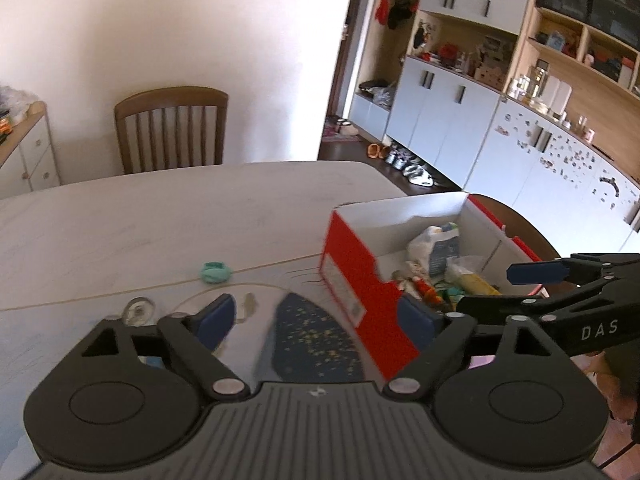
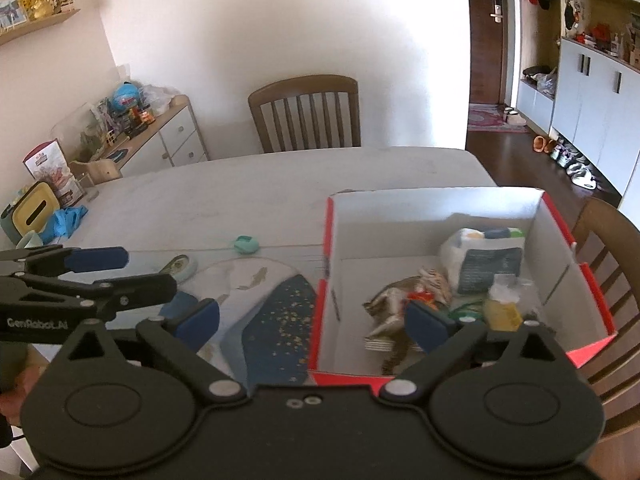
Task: Organize objects
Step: 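Withdraw both tools from the box toward the tape dispenser and teal clip, then grasp the white tape dispenser with the left gripper while the right gripper grasps the teal clip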
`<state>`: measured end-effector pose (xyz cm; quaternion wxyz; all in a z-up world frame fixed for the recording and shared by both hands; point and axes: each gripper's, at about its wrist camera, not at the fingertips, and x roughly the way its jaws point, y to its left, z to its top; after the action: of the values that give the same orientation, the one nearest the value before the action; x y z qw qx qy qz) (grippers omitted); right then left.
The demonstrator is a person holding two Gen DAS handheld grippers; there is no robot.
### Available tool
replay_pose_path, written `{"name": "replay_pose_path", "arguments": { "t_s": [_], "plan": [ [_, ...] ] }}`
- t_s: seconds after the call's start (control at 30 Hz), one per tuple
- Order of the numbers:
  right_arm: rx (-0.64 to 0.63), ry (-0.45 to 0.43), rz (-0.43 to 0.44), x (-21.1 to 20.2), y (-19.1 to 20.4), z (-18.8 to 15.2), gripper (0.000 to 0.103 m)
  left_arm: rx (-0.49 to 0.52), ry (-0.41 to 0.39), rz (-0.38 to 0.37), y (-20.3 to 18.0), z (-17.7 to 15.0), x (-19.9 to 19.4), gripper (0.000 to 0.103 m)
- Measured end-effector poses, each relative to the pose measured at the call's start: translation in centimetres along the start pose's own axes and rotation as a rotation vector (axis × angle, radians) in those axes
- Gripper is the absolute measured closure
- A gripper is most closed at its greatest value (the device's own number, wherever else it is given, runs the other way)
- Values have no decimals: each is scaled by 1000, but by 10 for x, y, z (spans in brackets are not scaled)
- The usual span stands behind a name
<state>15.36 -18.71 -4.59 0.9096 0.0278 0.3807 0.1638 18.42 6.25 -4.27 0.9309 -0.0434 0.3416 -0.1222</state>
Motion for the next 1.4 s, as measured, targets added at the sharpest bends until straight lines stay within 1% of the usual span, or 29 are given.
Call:
{"name": "replay_pose_path", "arguments": {
  "t_s": [0.03, 0.23, 0.43, 0.53, 0.7, 0.87, 1.0, 1.1, 1.3, 1.4],
  "plan": [
    [-4, 2, 3, 2, 4, 1, 4, -9, -7, 5, 7, -2, -2, 0],
    [-25, 16, 24, 20, 30, 9, 4, -52, -44, 44, 44, -12, -12, 0],
    [-50, 19, 43, 49, 56, 23, 4, -70, -51, 109, 80, -21, -10, 0],
    [-65, 26, 42, 67, 68, 30, 4, -75, -38, 128, 100, -26, -6, 0],
    [-92, 43, 41, 97, 80, 41, 4, -76, -2, 156, 126, -28, 12, 0],
    [-85, 64, 32, 133, 81, 50, 4, -91, 26, 173, 144, -31, 41, 0],
    [-84, 88, 28, 162, 79, 54, 4, -91, 37, 178, 152, -34, 62, 0],
    [-89, 105, 19, 183, 79, 57, 5, -85, 61, 189, 157, -36, 79, 0],
    [-104, 172, 26, 225, 80, 55, 6, -74, 72, 198, 163, -41, 103, 0],
    [-109, 189, 30, 238, 81, 56, 7, -78, 80, 211, 168, -44, 113, 0]
  ]
}}
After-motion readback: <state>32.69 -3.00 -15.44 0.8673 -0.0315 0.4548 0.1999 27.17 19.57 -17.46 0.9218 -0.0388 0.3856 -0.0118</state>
